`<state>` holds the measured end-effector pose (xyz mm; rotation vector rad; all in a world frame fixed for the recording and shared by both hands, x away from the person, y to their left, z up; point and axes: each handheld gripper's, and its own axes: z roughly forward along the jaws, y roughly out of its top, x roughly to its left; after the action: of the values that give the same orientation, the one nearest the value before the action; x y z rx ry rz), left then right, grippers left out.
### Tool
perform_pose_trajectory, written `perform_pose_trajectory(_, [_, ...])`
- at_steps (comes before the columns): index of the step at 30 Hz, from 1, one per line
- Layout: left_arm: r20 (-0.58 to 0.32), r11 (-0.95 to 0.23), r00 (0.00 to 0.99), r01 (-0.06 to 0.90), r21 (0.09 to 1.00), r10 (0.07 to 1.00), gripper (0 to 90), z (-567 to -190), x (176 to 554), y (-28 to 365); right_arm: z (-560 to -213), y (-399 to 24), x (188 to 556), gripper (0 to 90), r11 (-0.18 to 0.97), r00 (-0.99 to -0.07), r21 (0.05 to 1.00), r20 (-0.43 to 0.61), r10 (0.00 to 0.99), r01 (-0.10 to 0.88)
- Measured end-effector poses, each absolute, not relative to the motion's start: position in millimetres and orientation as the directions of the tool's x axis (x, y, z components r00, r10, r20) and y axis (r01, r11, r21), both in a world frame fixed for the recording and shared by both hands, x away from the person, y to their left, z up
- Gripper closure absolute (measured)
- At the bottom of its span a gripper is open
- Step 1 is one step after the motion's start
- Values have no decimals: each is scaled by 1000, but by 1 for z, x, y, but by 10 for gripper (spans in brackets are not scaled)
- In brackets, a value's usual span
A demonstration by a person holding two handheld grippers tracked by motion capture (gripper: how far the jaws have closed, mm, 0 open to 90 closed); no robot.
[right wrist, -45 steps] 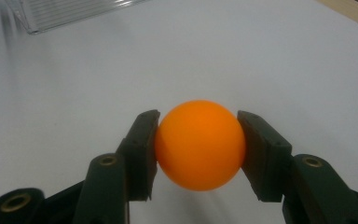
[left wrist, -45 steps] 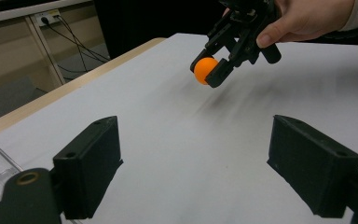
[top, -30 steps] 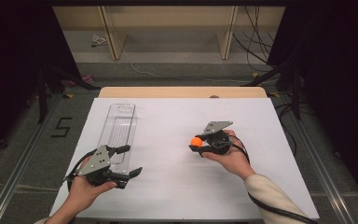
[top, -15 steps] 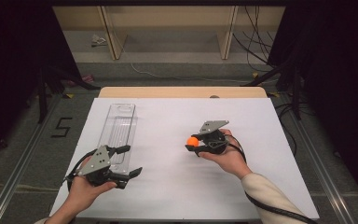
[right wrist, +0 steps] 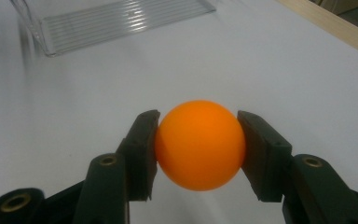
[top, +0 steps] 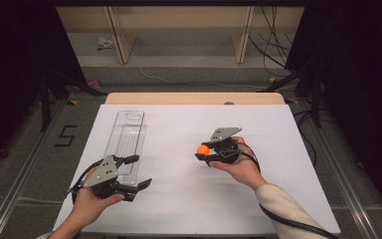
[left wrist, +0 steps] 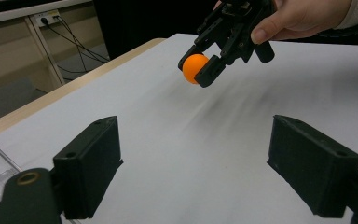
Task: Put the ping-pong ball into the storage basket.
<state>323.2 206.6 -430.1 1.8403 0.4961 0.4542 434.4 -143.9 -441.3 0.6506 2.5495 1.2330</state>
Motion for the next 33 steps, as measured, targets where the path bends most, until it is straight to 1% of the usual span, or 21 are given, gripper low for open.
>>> perform_pose_trajectory(33, [66,-288,837,111,951,543,166,-430,323,206,-441,-129,439,514,560,-886,781,-20,464,276])
